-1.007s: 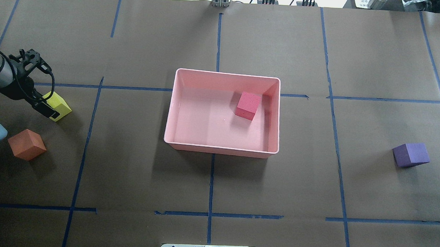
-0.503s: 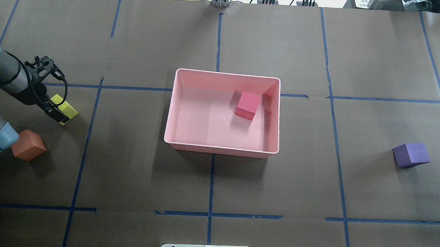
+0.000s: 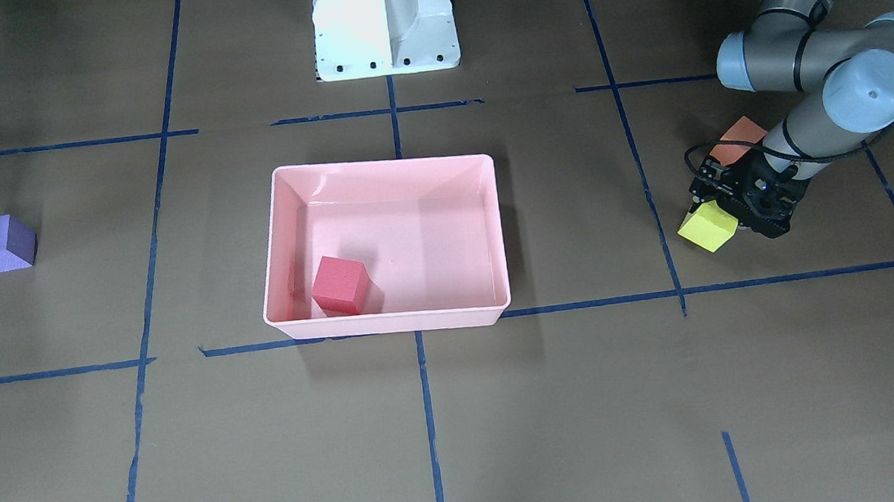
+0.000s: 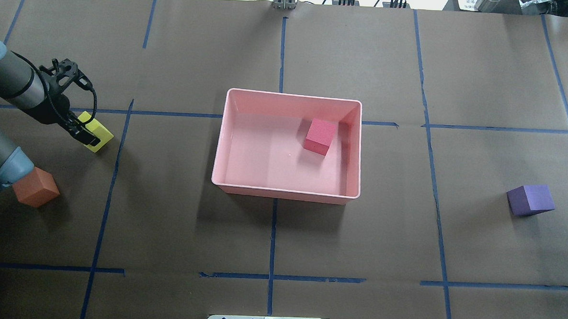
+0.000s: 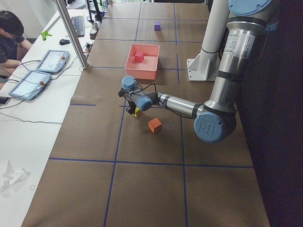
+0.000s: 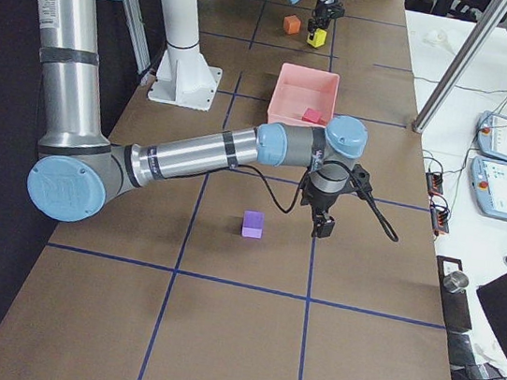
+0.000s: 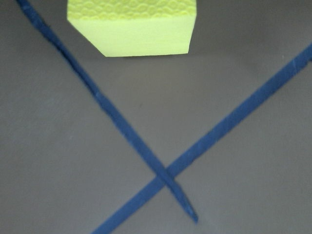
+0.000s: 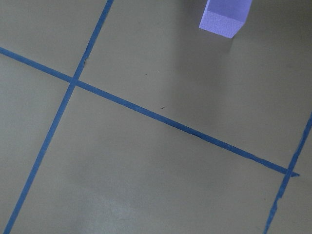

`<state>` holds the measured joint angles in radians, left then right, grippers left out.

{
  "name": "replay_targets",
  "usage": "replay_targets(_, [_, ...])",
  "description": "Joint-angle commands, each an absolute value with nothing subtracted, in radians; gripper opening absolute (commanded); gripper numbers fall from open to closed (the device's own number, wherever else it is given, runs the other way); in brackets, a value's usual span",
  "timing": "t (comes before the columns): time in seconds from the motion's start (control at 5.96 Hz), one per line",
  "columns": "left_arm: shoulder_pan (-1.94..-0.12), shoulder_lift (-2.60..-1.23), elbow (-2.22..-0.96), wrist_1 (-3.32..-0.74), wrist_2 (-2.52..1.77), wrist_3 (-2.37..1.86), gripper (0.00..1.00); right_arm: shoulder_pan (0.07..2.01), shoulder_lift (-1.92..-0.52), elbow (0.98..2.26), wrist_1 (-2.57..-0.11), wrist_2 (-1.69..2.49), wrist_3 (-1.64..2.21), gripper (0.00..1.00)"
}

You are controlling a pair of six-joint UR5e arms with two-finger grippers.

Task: Place blocks into pink bin with both arms
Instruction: 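Carry the yellow cube into the pink bin and release it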

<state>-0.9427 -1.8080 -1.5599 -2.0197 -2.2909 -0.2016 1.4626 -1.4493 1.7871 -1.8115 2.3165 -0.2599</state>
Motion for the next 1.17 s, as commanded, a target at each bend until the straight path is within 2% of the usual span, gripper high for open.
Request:
replay_targets(0.0, [-0.956, -1.908, -1.632, -1.946, -2.286, -0.393, 0.57, 1.489, -1.498, 1.787, -1.81, 2.319, -0.331, 1.0])
replay_targets(0.34, [-0.939, -2.143, -1.684, -1.727, -2.248, -0.696, 0.6, 1.491, -1.575, 1.807, -1.754, 2.35, -0.331, 1.0])
replay_targets(0.67, [-0.741, -2.379, -1.692, -1.521, -2.069, -0.965, 0.66, 1.491, -1.586, 1.821, -1.736, 2.368, -0.267, 1.0])
replay_targets(0.84, [-0.688, -2.414, -1.695, -1.475, -2.006, -1.004, 0.97, 1.491, -1.601, 1.833, -1.735, 2.368, -0.255, 1.0])
replay_targets(1.01, [-0.686, -2.399, -1.71, -1.474, -2.005, -1.005, 1.0, 1.49, -1.639, 1.859, -1.712, 2.368, -0.209, 1.0])
